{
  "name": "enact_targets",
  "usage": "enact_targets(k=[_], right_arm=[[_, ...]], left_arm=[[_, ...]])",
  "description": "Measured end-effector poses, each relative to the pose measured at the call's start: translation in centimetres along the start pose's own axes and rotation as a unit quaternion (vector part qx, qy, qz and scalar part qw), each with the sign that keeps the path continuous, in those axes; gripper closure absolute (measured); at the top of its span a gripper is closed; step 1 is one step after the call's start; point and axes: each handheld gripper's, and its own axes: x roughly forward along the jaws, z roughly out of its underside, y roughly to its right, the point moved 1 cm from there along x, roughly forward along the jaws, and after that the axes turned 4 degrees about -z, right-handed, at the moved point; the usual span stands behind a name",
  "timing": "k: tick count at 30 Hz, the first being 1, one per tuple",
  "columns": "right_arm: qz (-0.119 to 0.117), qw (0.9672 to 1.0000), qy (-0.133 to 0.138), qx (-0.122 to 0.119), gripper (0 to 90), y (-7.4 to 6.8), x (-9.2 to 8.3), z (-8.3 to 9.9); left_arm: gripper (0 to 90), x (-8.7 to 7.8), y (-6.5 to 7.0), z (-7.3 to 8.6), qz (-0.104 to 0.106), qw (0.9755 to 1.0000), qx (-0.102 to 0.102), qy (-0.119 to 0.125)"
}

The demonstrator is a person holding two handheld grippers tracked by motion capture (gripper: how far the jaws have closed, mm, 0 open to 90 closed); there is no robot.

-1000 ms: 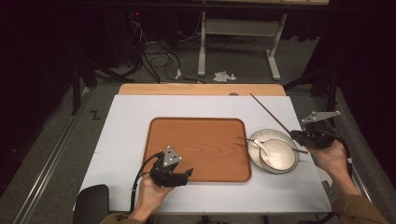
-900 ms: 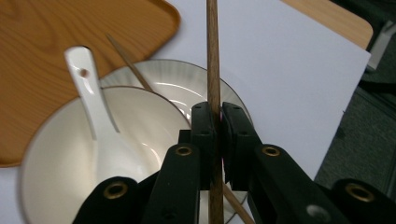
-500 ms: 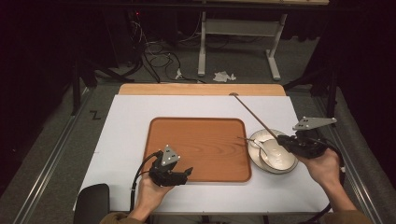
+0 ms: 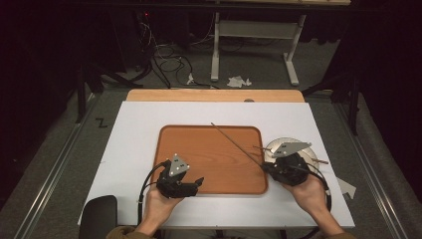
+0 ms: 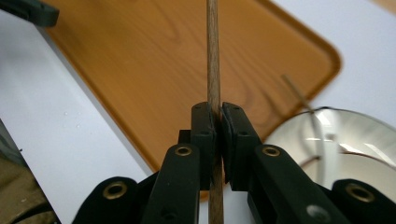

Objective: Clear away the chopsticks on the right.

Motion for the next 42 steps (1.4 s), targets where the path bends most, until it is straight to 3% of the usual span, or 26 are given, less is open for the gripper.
enact_targets(k=[4,12,19,32,36,42], right_arm=[[0.010,0.9998,-0.016,0.003,85.3,-0.8,2.2,0.3],[0.007,0.9977,-0.052,0.044,85.3,-0.6,6.4,2.0],[0.018,0.9952,-0.080,0.054,85.3,-0.5,8.2,2.5],[0.048,0.9913,-0.070,0.101,84.8,0.2,8.1,3.2],[0.053,0.9910,-0.069,0.102,84.7,0.2,8.2,3.2],[0.059,0.9902,-0.065,0.108,84.4,0.4,8.2,3.3]], left_arm=[[31.0,0.0,0.1,0.0,0.002,1.0000,0.002,-0.002],[31.1,0.2,0.2,0.1,0.001,1.0000,0.004,-0.006],[31.1,0.3,0.5,0.1,0.002,0.9999,0.010,-0.008],[31.2,0.3,0.5,0.2,0.002,0.9999,0.008,-0.007],[31.4,0.1,0.1,0.2,0.010,0.9999,-0.007,-0.002],[31.3,0.4,0.4,0.3,0.013,0.9999,-0.009,-0.005]])
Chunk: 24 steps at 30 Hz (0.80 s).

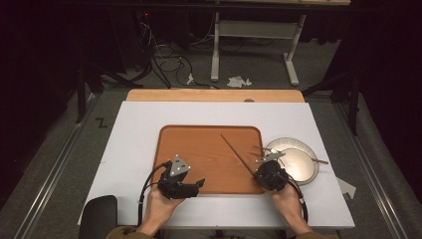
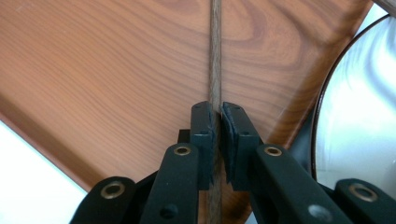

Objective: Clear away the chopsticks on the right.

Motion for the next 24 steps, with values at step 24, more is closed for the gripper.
enact_targets(k=[24], right_arm=[[0.008,0.9983,0.041,-0.040,67.8,-1.4,-1.2,-0.2]], left_arm=[[31.4,0.3,0.4,0.1,0.005,0.9998,0.015,-0.012]])
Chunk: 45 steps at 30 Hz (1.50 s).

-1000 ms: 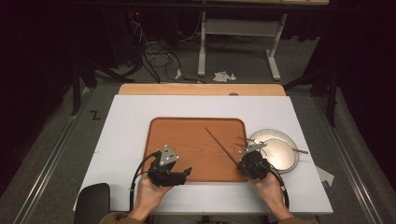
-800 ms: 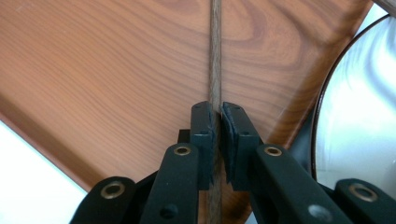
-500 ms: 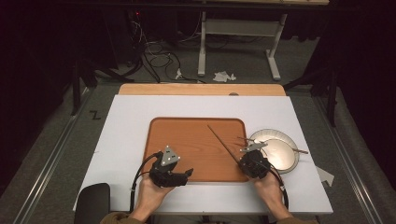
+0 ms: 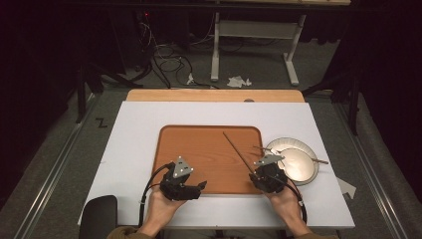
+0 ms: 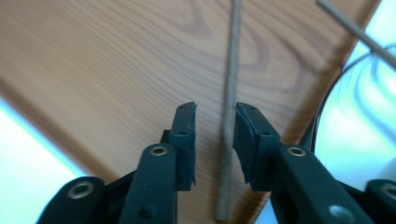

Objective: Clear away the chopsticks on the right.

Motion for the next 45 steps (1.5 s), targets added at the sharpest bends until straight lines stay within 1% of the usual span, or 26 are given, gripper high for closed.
enact_targets(k=[2,4,5,7,9,12,15,18,19,21,22,24,25,27,28,29,30,33,37,39,40,43,45], right_arm=[[-0.008,0.9999,0.007,-0.009,65.4,-0.2,-0.3,0.0],[-0.024,0.9994,0.016,-0.017,64.5,-0.2,-0.8,0.0],[-0.030,0.9992,0.021,-0.018,63.9,-0.1,-1.1,-0.1],[-0.053,0.9979,0.034,-0.015,62.4,0.2,-1.9,-0.2],[-0.066,0.9967,0.046,-0.015,61.5,0.5,-2.7,-0.3],[-0.066,0.9949,0.073,-0.023,61.6,0.9,-4.0,-0.5],[-0.073,0.9933,0.085,-0.029,61.9,1.3,-4.8,-0.7],[-0.072,0.9926,0.094,-0.027,63.0,2.1,-6.0,-0.8],[-0.075,0.9915,0.104,-0.024,65.4,2.4,-6.4,-0.8],[-0.086,0.9890,0.117,-0.030,68.7,3.2,-7.4,-0.7],[-0.086,0.9887,0.119,-0.029,68.9,3.5,-7.8,-0.7],[-0.077,0.9896,0.118,-0.026,68.9,4.4,-8.5,-0.7],[-0.073,0.9895,0.122,-0.026,68.8,4.9,-8.9,-0.6],[-0.058,0.9903,0.125,-0.017,68.8,6.0,-9.6,-0.5],[-0.053,0.9904,0.128,-0.009,68.8,6.6,-10.0,-0.4],[-0.048,0.9903,0.130,-0.007,68.9,7.3,-10.3,-0.3],[-0.044,0.9903,0.132,0.004,68.9,7.8,-10.7,-0.2],[-0.030,0.9913,0.126,0.023,69.2,9.6,-11.6,0.2],[-0.002,0.9927,0.117,0.028,72.3,11.6,-12.5,0.6],[0.006,0.9928,0.113,0.038,73.2,12.7,-12.6,1.0],[0.008,0.9930,0.107,0.048,73.8,13.2,-12.5,1.1],[0.015,0.9947,0.085,0.055,74.5,14.7,-11.9,1.8],[0.024,0.9954,0.071,0.060,74.6,15.5,-11.4,2.2]], left_arm=[[31.5,0.1,0.0,0.0,-0.002,1.0000,0.001,-0.003],[31.5,0.1,0.0,0.1,-0.002,1.0000,0.002,-0.004],[31.5,0.1,0.0,0.1,-0.002,1.0000,0.002,-0.004],[31.3,0.1,-0.1,0.1,-0.002,1.0000,-0.001,-0.004],[31.2,0.1,-0.1,0.1,-0.005,1.0000,-0.004,-0.003],[31.4,0.2,-0.2,0.1,-0.006,1.0000,-0.005,-0.004],[31.3,0.2,-0.2,0.1,-0.006,0.9999,-0.007,-0.004],[31.1,0.1,-0.1,0.1,-0.008,0.9999,-0.010,0.000],[31.1,0.0,-0.1,0.1,-0.008,0.9999,-0.010,0.001],[31.1,-0.1,-0.1,0.1,-0.006,0.9999,-0.008,0.001],[31.2,0.0,-0.2,0.0,-0.006,0.9999,-0.008,0.000],[31.2,0.0,-0.2,0.0,-0.006,0.9999,-0.009,-0.002],[31.2,0.1,-0.2,0.0,-0.006,0.9999,-0.009,-0.003],[31.2,0.0,-0.3,0.0,-0.006,0.9999,-0.011,-0.001],[31.1,0.0,-0.3,0.0,-0.006,0.9999,-0.012,0.000],[31.1,0.0,-0.2,0.0,-0.006,0.9999,-0.012,0.000],[31.0,0.0,-0.2,0.0,-0.007,0.9999,-0.013,0.002],[31.1,0.0,-0.3,-0.1,-0.006,0.9999,-0.012,0.000],[32.7,0.0,-0.3,-0.1,-0.005,0.9999,-0.012,-0.002],[32.8,0.0,-0.3,-0.1,-0.003,0.9999,-0.012,-0.002],[32.8,0.0,-0.3,-0.1,-0.003,0.9999,-0.012,-0.001],[32.4,0.1,-0.4,-0.2,-0.004,0.9999,-0.015,0.001],[31.8,0.1,-0.4,-0.1,-0.006,0.9999,-0.015,-0.001]])
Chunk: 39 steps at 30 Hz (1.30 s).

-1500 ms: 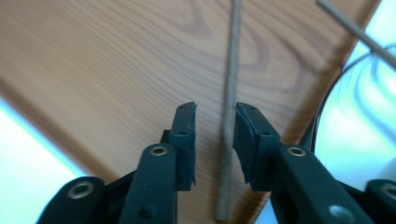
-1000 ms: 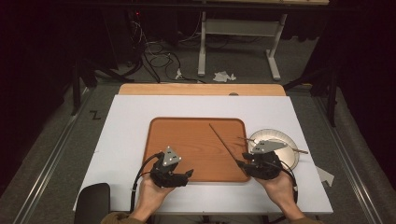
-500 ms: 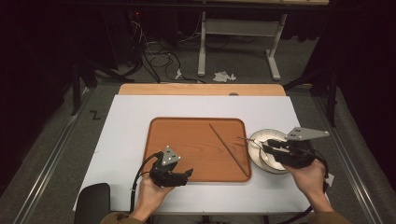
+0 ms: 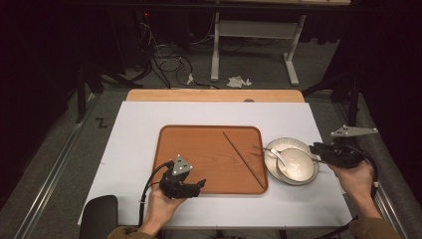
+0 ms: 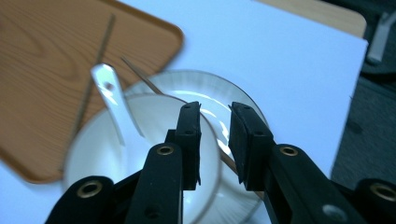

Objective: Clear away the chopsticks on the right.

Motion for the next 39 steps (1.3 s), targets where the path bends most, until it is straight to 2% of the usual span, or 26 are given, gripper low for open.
enact_targets(k=[6,8,13,17,23,26,28,32,36,39], right_arm=[[0.016,0.9991,-0.032,0.023,75.1,2.6,1.4,1.1],[0.013,0.9987,-0.041,0.029,75.7,3.3,1.7,1.4],[0.006,0.9963,-0.081,0.027,74.0,3.8,3.2,2.5],[0.006,0.9945,-0.100,0.030,69.7,4.3,4.1,2.9],[-0.005,0.9953,-0.094,0.021,67.4,4.0,4.3,2.8],[-0.013,0.9946,-0.102,0.013,67.1,3.8,4.5,2.7],[-0.016,0.9947,-0.102,0.008,67.2,3.7,4.7,2.6],[-0.027,0.9924,-0.120,-0.003,67.8,3.5,5.2,2.7],[-0.027,0.9916,-0.126,-0.001,71.7,3.4,5.6,2.7],[-0.027,0.9915,-0.127,-0.009,75.0,3.2,5.7,2.6]], left_arm=[[31.3,0.0,0.1,0.0,0.006,1.0000,-0.001,0.002],[31.2,0.1,0.1,0.0,0.008,1.0000,0.001,0.000],[31.0,0.3,0.2,0.1,0.008,1.0000,0.003,-0.004],[31.0,0.3,0.2,0.1,0.010,0.9999,0.001,-0.003],[30.9,0.3,0.2,0.1,0.009,0.9999,0.002,-0.004],[31.0,0.1,0.0,0.0,0.007,1.0000,0.005,-0.003],[31.0,0.1,-0.3,-0.1,0.006,1.0000,-0.003,0.001],[31.2,0.1,-0.5,-0.1,0.002,1.0000,-0.004,0.000],[31.3,0.2,-0.2,-0.1,0.005,1.0000,0.001,-0.003],[31.2,0.3,-0.2,-0.1,0.005,1.0000,0.003,-0.006]])
